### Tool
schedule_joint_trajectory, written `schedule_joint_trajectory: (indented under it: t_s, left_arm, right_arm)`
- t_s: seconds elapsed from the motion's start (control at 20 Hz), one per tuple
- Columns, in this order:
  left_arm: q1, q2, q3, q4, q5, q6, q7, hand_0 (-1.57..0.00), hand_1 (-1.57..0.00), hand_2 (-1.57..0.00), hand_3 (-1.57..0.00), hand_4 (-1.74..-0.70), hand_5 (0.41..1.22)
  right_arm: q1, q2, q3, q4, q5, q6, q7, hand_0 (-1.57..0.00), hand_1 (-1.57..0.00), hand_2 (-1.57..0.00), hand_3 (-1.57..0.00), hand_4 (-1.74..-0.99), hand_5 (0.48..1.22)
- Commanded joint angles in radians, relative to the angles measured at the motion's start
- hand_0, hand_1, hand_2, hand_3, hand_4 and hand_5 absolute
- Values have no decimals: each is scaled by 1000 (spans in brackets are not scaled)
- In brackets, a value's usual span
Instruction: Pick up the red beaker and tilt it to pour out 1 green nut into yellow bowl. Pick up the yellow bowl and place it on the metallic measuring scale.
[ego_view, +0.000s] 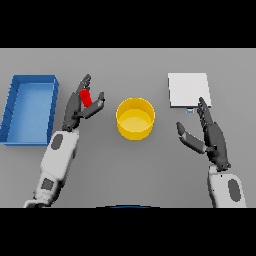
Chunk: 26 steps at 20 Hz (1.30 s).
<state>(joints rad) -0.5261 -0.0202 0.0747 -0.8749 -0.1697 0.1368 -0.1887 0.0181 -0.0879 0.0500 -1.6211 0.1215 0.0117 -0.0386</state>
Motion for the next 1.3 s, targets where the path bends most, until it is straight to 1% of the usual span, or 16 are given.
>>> schedule_joint_trajectory:
  t_s: [0.0, 0.05, 0.1, 0.15, 0.2, 0.25, 0.3, 0.35, 0.4, 0.6, 0.65, 0.85, 0.95, 1.05, 1.2, 1.25]
  left_arm:
    - [-14, -2, 9, 10, 7, 2, -10, -338, -306, -322, -239, -1385, 765]
    - [-20, -2, 25, 22, 20, 6, -20, -585, -556, -551, -416, -1416, 786]
    - [-28, -7, 38, 43, 29, 11, -33, -782, -759, -755, -647, -1420, 873]
    - [-39, -15, 43, 50, 33, 16, -41, -940, -921, -918, -832, -1425, 943]
    - [-53, -18, 50, 75, 34, 24, -58, -1066, -1051, -1049, -980, -1483, 998]
    - [-59, -18, 47, 83, 19, 38, -70, -1167, -1155, -1153, -1081, -1529, 1043]
    - [-58, -16, 41, 79, 20, 40, -73, -1248, -1238, -1237, -1126, -1566, 1079]
    - [-52, -16, 33, 82, 22, 34, -105, -1312, -1305, -1304, -1151, -1596, 1107]
    - [-49, -16, 26, 71, 29, 26, -90, -1364, -1358, -1357, -1176, -1621, 1130]
    - [-49, -10, -3, 53, 11, 30, -71, -1486, -1484, -1483, -1409, -1529, 1184]
    - [-51, -8, -5, 46, 2, 38, -69, -1503, -1501, -1501, -1442, -1519, 1191]
    - [-53, -12, 0, -5, 4, 29, -46, -1543, -1542, -1542, -1518, -1502, 1209]
    - [-50, 6, -16, -72, -15, 24, -21, -1553, -1553, -1553, -1537, -1499, 1213]
    - [-52, 17, -52, -126, -59, 21, 33, -1560, -1559, -1559, -1549, -1496, 1216]
    - [-58, 50, -128, -197, -129, 22, 123, -1565, -1565, -1565, -1560, -1616, 1174]
    - [-57, 63, -144, -211, -141, 16, 144, -1565, -1565, -1565, -1560, -1616, 1170]
  right_arm:
    - [-2, -2, 1, -9, -3, 3, 9, 1, 1, 1, 1, -1294, 645]
    - [-4, 3, 2, -7, -4, 1, 5, 1, 1, 1, 1, -1292, 645]
    - [-17, 3, -1, -2, -5, -2, 19, 1, 1, 1, 1, -1292, 646]
    - [-10, 3, 2, -5, -2, -1, 12, 1, 1, 1, 1, -1290, 646]
    - [-10, -1, 0, -10, -5, 3, 9, 1, 1, 1, 1, -1291, 647]
    - [-12, -3, -1, -11, -8, 4, 13, 1, 1, 1, 1, -1291, 649]
    - [-2, 0, 2, -11, -3, 3, 1, 1, 1, 1, 1, -1292, 651]
    - [-14, 1, -2, -2, -5, 0, 7, 1, 1, 1, 1, -1290, 651]
    - [-9, 6, 4, -2, -3, 1, 2, 1, 1, 1, 1, -1290, 649]
    - [-2, 5, 9, -1, 8, 0, -13, 1, 1, 1, 1, -1287, 650]
    - [11, 5, 12, -22, 9, -1, -22, 1, 1, 1, 1, -1289, 650]
    - [-4, 7, 10, 2, 10, -1, -9, 1, 1, 1, 1, -1294, 659]
    - [10, 6, 16, 1, 24, -5, -33, 1, 1, 1, 1, -1294, 664]
    - [13, 3, 16, -15, 21, -3, -32, 1, 1, 1, 1, -1289, 664]
    - [5, 2, 14, -9, 17, 1, -27, 1, 1, 1, 1, -1277, 664]
    - [8, 6, 22, -13, 23, 0, -29, 1, 1, 1, 1, -1277, 667]
